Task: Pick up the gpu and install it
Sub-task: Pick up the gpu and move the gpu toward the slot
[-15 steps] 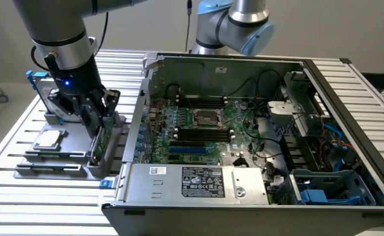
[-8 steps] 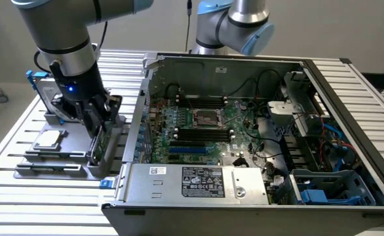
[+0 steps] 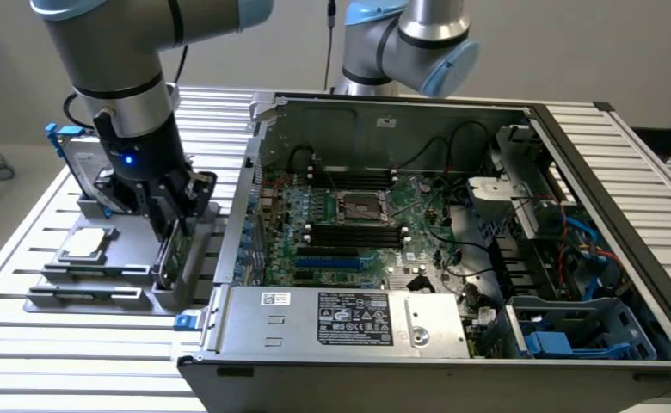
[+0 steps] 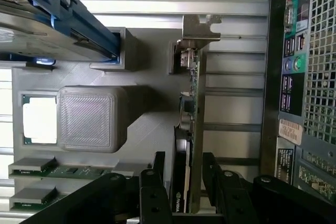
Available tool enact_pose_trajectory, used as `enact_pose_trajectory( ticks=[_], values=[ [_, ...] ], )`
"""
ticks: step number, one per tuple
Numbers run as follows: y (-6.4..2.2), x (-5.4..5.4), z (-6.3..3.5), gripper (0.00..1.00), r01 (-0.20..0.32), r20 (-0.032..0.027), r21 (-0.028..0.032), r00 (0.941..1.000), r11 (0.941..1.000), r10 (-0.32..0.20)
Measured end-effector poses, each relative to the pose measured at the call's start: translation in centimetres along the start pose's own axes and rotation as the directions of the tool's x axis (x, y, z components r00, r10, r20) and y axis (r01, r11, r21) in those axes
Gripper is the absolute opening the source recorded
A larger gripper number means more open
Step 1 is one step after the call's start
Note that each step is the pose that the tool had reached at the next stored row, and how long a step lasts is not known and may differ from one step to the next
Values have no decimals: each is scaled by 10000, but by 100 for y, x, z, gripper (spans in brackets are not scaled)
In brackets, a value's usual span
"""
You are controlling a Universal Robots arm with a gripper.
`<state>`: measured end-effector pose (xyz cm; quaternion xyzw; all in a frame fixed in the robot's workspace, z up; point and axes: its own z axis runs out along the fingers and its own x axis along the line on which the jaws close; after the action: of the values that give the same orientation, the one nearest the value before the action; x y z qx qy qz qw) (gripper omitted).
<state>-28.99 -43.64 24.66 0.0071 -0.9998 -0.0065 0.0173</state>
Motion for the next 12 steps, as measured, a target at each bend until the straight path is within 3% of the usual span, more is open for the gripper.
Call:
enact_pose_trajectory(
  ticks=[12],
  values=[
    [30, 11, 34, 42, -363, 3, -11, 9993, 9993, 363]
  ],
)
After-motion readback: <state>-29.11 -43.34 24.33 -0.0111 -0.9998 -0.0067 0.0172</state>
